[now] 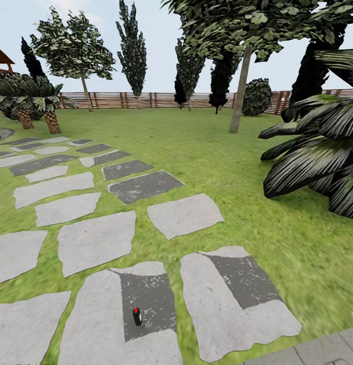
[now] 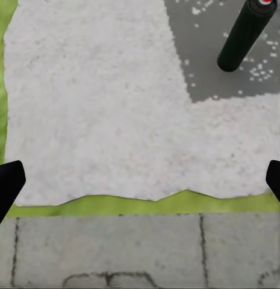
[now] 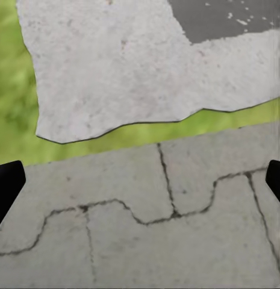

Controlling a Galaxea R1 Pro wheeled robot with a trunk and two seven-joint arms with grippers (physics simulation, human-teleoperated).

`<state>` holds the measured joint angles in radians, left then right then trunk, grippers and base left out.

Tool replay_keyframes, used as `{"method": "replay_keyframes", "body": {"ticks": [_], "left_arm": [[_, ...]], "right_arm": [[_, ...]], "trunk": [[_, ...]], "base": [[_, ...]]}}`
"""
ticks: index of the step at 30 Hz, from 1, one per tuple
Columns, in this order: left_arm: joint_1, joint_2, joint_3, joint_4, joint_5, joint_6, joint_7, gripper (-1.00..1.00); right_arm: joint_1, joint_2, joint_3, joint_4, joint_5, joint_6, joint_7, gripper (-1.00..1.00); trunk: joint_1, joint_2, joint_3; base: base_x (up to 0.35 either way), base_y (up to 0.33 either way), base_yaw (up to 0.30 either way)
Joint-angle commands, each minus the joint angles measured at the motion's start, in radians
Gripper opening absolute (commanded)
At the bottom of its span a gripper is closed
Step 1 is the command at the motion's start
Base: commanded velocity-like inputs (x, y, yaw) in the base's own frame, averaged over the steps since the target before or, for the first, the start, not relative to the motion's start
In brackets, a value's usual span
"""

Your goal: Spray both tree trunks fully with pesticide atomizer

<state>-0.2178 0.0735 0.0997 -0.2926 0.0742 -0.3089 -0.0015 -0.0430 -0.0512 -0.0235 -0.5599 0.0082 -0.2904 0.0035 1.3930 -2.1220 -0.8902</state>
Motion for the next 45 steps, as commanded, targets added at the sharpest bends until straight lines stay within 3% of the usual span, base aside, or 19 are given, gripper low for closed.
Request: {"method": "replay_keyframes", "body": {"ticks": [1,5,7,14,16,18,20,21,22,23,24,25,27,29,33,36,45], "left_arm": [[0.000,-0.002,0.000,-0.001,0.005,0.000,0.000,1.00],[0.000,-0.003,0.001,-0.002,0.014,-0.003,0.000,1.00],[0.000,-0.001,0.000,-0.006,0.014,-0.038,0.000,1.00],[-0.008,-0.001,-0.007,-0.018,0.001,-0.082,0.028,1.00],[-0.020,0.000,-0.007,-0.024,0.001,-0.079,0.048,1.00],[-0.075,0.003,-0.005,-0.025,0.005,-0.076,0.062,1.00],[-0.179,0.014,-0.004,-0.021,0.009,-0.067,0.076,1.00],[-0.217,0.019,-0.003,-0.020,0.009,-0.055,0.080,1.00],[-0.261,0.025,-0.003,-0.019,0.009,-0.030,0.082,1.00],[-0.281,0.027,-0.004,-0.019,0.008,-0.019,0.082,1.00],[-0.319,0.028,-0.007,-0.019,0.002,-0.002,0.080,1.00],[-0.324,0.027,-0.011,-0.020,0.001,-0.001,0.079,1.00],[-0.324,0.025,-0.016,-0.022,-0.002,-0.001,0.077,1.00],[-0.322,0.024,-0.019,-0.021,-0.020,-0.001,0.075,1.00],[-0.320,0.025,-0.020,-0.018,-0.050,0.000,0.072,1.00],[-0.319,0.024,-0.017,-0.017,-0.054,0.000,0.073,1.00],[-0.319,0.017,-0.013,-0.017,-0.053,-0.005,0.075,1.00]], "right_arm": [[0.000,-0.003,-0.001,-0.001,-0.001,0.000,0.000,1.00],[0.000,0.006,0.002,0.014,-0.002,-0.049,-0.002,1.00],[0.000,0.006,0.005,0.024,-0.001,-0.061,-0.001,1.00],[0.000,0.005,0.003,0.015,0.000,-0.067,0.000,1.00],[-0.001,0.005,0.003,-0.023,0.000,-0.067,0.000,1.00],[-0.010,0.004,0.003,-0.128,0.001,-0.065,0.001,1.00],[-0.080,0.007,0.005,-0.267,0.001,-0.047,0.002,1.00],[-0.132,0.020,0.006,-0.289,0.001,-0.014,0.001,1.00],[-0.218,0.051,0.006,-0.300,0.002,0.065,-0.002,1.00],[-0.261,0.067,0.006,-0.300,0.002,0.113,-0.004,1.00],[-0.397,0.100,0.007,-0.268,0.001,0.208,-0.007,1.00],[-0.442,0.107,0.006,-0.244,0.001,0.220,-0.007,1.00],[-0.471,0.111,0.007,-0.195,0.001,0.225,-0.006,1.00],[-0.484,0.112,0.008,-0.133,0.002,0.217,-0.004,1.00],[-0.490,0.097,0.006,-0.098,0.002,0.189,-0.001,1.00],[-0.491,0.079,0.006,-0.091,0.002,0.181,0.000,1.00],[-0.491,0.074,0.004,-0.091,0.004,0.180,-0.002,1.00]], "trunk": [[0.000,0.000,0.000],[0.000,0.000,0.000],[0.000,0.000,0.000],[0.000,0.000,0.000],[0.000,0.000,0.000],[0.000,0.000,0.000],[0.000,0.000,0.000],[0.000,0.000,0.000],[0.000,0.000,0.000],[0.000,0.000,0.000],[0.000,0.000,0.000],[0.000,0.000,0.000],[0.000,0.000,0.000],[0.000,0.000,0.000],[0.000,0.000,0.000],[0.000,0.000,0.000],[0.000,0.000,-0.006]], "base": [[0.001,-0.275,0.035],[-0.004,-0.262,0.006],[-0.054,-0.258,0.001],[-0.022,-0.089,0.000],[-0.002,-0.009,0.000],[-0.001,-0.003,0.000],[0.000,-0.001,0.000],[0.000,0.000,0.000],[0.000,0.000,0.000],[0.000,0.000,0.000],[0.000,0.000,0.000],[0.000,0.000,0.000],[0.000,0.000,0.000],[0.000,0.000,0.000],[0.148,-0.022,0.000],[0.275,-0.112,0.000],[0.151,-0.070,0.144]]}}
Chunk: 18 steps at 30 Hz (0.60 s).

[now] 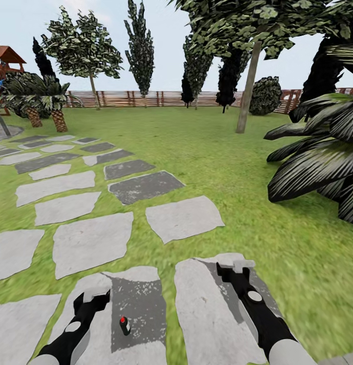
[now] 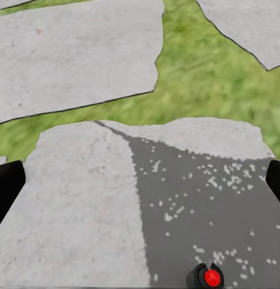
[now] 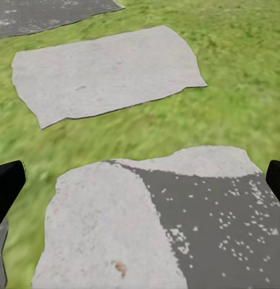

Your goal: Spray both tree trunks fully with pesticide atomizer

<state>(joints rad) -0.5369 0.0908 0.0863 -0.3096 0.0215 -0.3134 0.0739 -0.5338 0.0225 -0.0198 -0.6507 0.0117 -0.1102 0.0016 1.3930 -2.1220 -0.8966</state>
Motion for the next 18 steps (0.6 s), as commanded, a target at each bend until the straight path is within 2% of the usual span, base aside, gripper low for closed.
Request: {"method": "replay_keyframes", "body": {"ticks": [1,6,15,18], "left_arm": [[0.000,-0.001,0.001,0.000,0.000,-0.001,0.000,1.00],[0.000,-0.003,0.001,0.000,0.000,-0.004,-0.001,1.00],[0.000,-0.003,0.001,0.000,0.000,-0.010,-0.005,1.00],[0.000,-0.003,0.001,0.000,0.000,-0.011,-0.005,1.00]], "right_arm": [[0.000,-0.004,-0.001,0.000,0.000,0.000,0.000,1.00],[0.000,-0.010,0.000,-0.006,-0.002,0.001,0.002,1.00],[0.000,-0.012,-0.002,-0.023,-0.001,0.000,0.001,1.00],[0.000,-0.025,-0.003,-0.022,-0.001,0.000,0.001,1.00]], "trunk": [[0.000,0.000,-0.001],[0.000,0.000,-0.005],[0.000,0.000,-0.010],[0.000,0.000,-0.012]], "base": [[0.024,-0.023,0.212],[0.071,-0.152,0.231],[0.022,-0.264,0.255],[0.001,-0.182,0.170]]}}
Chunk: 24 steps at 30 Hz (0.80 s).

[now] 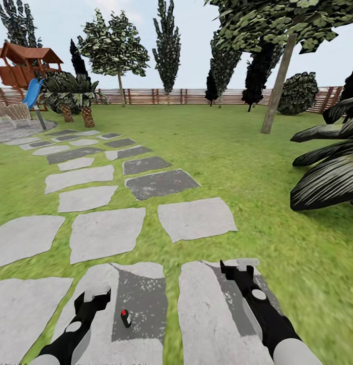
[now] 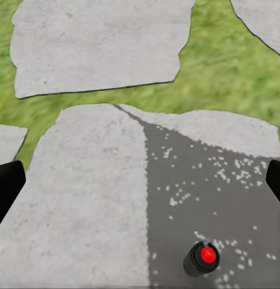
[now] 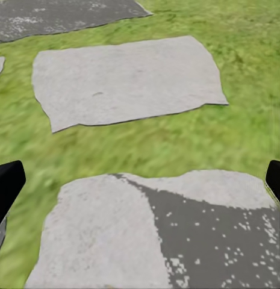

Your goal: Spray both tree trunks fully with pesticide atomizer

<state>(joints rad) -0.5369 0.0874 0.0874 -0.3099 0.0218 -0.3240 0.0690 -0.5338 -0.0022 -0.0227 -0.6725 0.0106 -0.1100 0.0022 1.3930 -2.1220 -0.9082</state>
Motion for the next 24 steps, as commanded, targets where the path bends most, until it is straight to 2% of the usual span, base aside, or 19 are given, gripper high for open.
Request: {"method": "replay_keyframes", "body": {"ticks": [1,9,14,24], "left_arm": [[0.000,0.000,0.000,0.000,0.000,-0.001,0.000,1.00],[0.000,0.000,0.001,-0.006,0.001,-0.001,0.000,1.00],[0.000,0.001,0.003,-0.009,0.003,-0.002,0.004,1.00],[0.000,0.001,0.002,-0.009,0.007,-0.003,0.005,1.00]], "right_arm": [[0.000,-0.004,0.000,0.000,0.000,0.000,0.000,1.00],[0.000,-0.010,0.001,0.002,0.000,0.000,0.001,1.00],[0.000,-0.009,0.001,0.002,0.000,0.000,0.000,1.00],[0.000,-0.009,0.001,0.002,0.000,0.000,-0.004,1.00]], "trunk": [[0.000,0.000,0.000],[0.000,0.000,-0.001],[0.000,0.000,-0.001],[0.000,0.000,-0.001]], "base": [[0.000,-0.081,0.082],[0.001,-0.017,0.018],[0.177,-0.101,0.032],[0.233,-0.188,0.245]]}}
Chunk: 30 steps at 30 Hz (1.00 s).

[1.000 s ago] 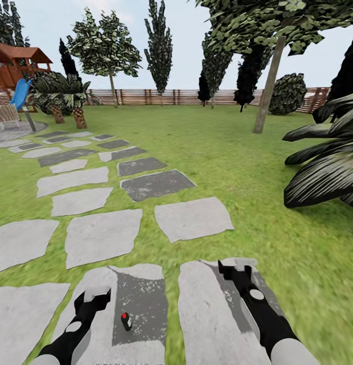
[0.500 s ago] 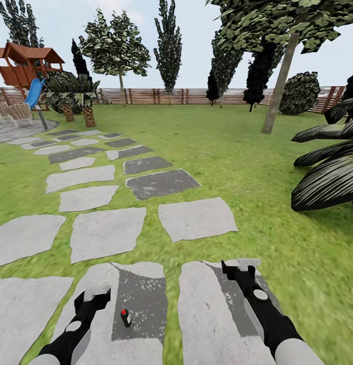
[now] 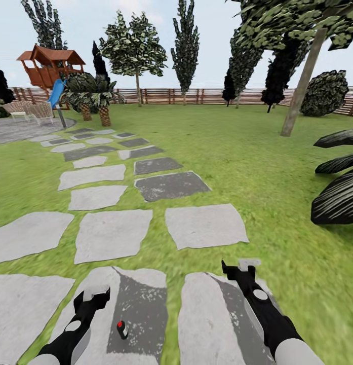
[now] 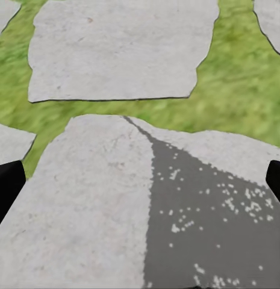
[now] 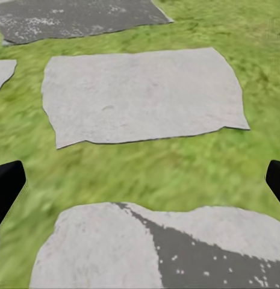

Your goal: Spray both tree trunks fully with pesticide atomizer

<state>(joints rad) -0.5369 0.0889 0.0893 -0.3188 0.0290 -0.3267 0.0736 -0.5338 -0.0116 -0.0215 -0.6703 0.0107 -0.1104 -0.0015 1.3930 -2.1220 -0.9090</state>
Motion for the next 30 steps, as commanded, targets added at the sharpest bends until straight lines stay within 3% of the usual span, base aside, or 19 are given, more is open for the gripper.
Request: {"method": "replay_keyframes", "body": {"ticks": [1,14,30], "left_arm": [[0.000,0.000,0.000,0.000,0.000,0.000,0.000,1.00],[0.000,0.000,-0.002,0.000,-0.005,0.000,-0.006,1.00],[0.000,0.000,-0.009,0.004,-0.010,0.005,-0.008,1.00]], "right_arm": [[0.000,0.000,0.000,0.000,0.000,0.000,0.001,1.00],[0.000,-0.001,0.000,0.000,0.000,0.000,0.004,1.00],[0.001,-0.001,0.000,0.001,0.002,0.000,0.005,1.00]], "trunk": [[0.000,0.000,0.000],[0.000,0.000,0.000],[0.061,-0.112,-0.050]], "base": [[0.227,-0.205,0.156],[0.041,-0.047,0.011],[0.000,0.000,0.000]]}}
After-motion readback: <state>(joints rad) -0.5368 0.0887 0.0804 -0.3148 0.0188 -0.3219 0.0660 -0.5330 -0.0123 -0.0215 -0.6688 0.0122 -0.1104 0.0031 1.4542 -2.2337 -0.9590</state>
